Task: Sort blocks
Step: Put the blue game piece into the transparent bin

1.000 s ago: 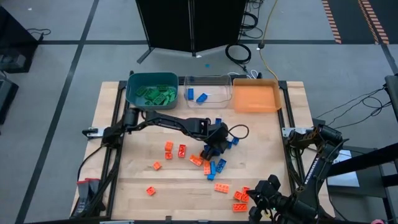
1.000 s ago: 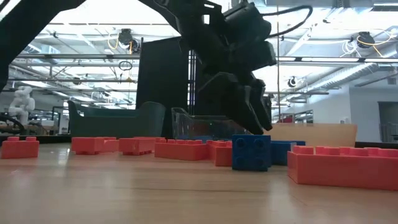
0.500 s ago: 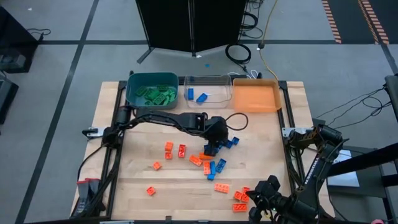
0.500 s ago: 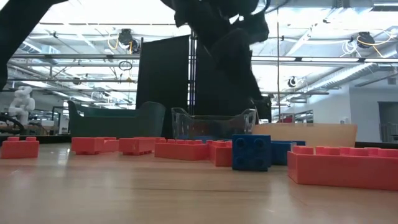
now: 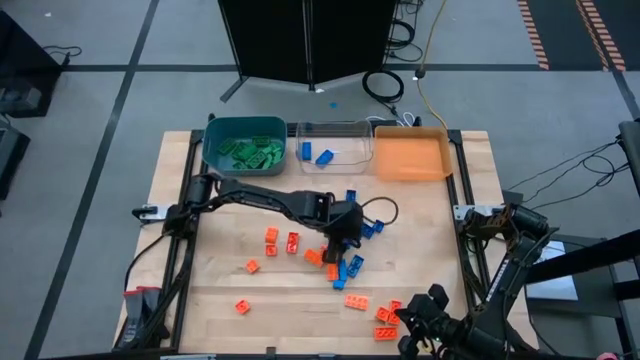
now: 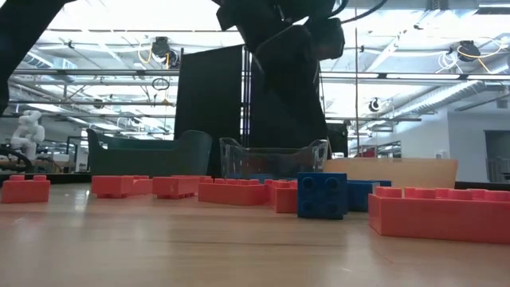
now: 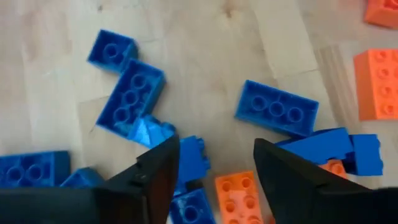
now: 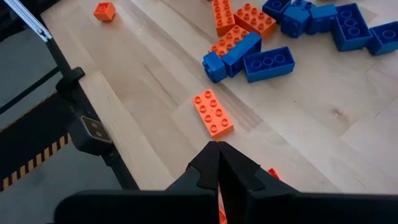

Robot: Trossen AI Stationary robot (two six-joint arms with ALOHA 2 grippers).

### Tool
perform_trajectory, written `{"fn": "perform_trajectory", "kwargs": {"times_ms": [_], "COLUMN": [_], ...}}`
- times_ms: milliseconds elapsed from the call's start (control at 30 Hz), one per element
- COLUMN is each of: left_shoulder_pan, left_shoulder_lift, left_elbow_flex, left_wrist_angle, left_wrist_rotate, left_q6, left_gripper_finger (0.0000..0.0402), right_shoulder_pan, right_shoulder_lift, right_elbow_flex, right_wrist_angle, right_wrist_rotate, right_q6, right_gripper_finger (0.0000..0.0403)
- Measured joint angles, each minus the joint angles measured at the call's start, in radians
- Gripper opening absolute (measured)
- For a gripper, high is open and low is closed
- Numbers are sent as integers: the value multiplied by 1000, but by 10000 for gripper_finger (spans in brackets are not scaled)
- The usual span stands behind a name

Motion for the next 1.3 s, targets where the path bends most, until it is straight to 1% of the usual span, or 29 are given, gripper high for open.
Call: {"fn": "perform_trajectory", "kwargs": {"times_ms": [100,200,367,500,633,767,900,1100,1200,1300], "left_shoulder_pan": [-18,-17,2,15,15,-1,-17,-16,-17,-17], "left_shoulder_lift": [0,-2,-2,-1,15,21,36,70,73,65], "left_elbow_flex": [-11,-40,-98,-129,-134,-132,-132,-128,-128,-122], "left_wrist_angle": [16,36,79,108,101,133,155,153,128,110], "left_wrist_rotate": [-51,-62,-89,-91,-86,-84,-102,-103,-111,-116], "left_q6": [31,27,9,-21,-42,-40,-36,-40,-44,-46], "left_gripper_finger": [237,250,253,254,254,252,237,201,178,145], "right_shoulder_pan": [0,0,0,1,1,0,1,1,1,0], "right_shoulder_lift": [1,1,1,1,1,1,1,0,0,0], "right_elbow_flex": [0,0,0,0,0,0,0,0,0,0], "right_wrist_angle": [3,3,4,4,8,11,17,20,24,25], "right_wrist_rotate": [-16,-15,-16,-17,-17,-18,-17,-17,-18,-18], "right_q6": [1,1,1,1,1,1,1,1,1,0], "right_gripper_finger": [0,0,0,0,0,0,0,0,0,0]}}
